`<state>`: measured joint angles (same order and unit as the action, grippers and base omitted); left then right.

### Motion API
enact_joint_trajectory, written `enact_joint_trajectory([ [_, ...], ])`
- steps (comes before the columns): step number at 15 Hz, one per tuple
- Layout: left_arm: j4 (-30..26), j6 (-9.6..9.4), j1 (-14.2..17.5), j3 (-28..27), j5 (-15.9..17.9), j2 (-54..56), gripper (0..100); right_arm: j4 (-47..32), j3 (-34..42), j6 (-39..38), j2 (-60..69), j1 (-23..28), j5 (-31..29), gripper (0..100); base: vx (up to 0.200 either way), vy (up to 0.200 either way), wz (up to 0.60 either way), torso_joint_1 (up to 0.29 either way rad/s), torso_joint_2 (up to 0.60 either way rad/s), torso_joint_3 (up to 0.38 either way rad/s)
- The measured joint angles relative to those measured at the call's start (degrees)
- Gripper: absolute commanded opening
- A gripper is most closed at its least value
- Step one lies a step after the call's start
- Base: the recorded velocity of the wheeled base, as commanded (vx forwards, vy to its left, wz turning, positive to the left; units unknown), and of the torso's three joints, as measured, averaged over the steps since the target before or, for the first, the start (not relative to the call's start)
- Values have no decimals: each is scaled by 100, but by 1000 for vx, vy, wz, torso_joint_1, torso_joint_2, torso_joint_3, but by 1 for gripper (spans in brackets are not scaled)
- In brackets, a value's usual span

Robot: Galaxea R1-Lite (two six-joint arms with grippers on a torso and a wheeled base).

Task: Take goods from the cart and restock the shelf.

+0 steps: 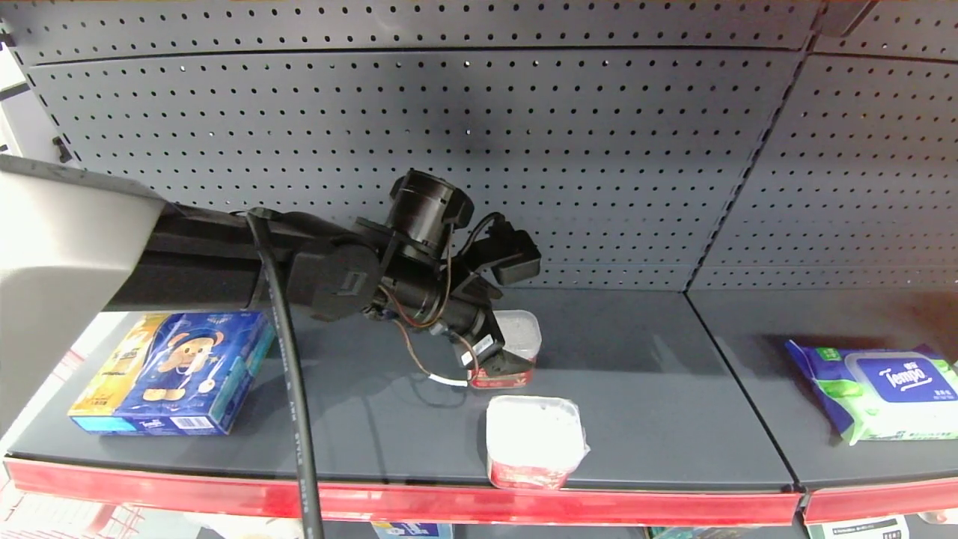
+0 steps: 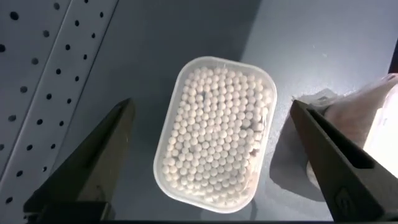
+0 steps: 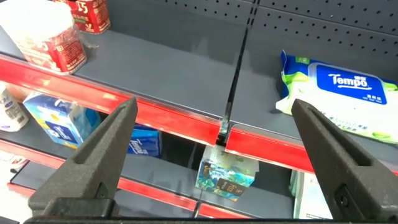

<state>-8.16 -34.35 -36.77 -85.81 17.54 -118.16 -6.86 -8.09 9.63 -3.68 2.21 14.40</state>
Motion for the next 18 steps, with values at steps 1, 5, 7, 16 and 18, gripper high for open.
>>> enact_joint_trajectory([
  [1,1,0,6,-18,5,-5,100,0,0,0,0,0,0,100,0,0,0,0,0,0],
  [5,0,-7,177,-10,5,74,100,0,0,0,-1,-1,-1,100,0,0,0,0,0,0],
  [7,-7,-7,236,102,27,199,100,5,7,5,-1,0,-1,100,0,0,0,0,0,0],
  [16,20,34,549,1564,279,1441,100,9,46,11,-4,-4,-406,100,0,0,0,0,0,0],
  [18,22,34,581,1715,185,1497,100,9,22,11,-4,-1,-510,100,0,0,0,0,0,0],
])
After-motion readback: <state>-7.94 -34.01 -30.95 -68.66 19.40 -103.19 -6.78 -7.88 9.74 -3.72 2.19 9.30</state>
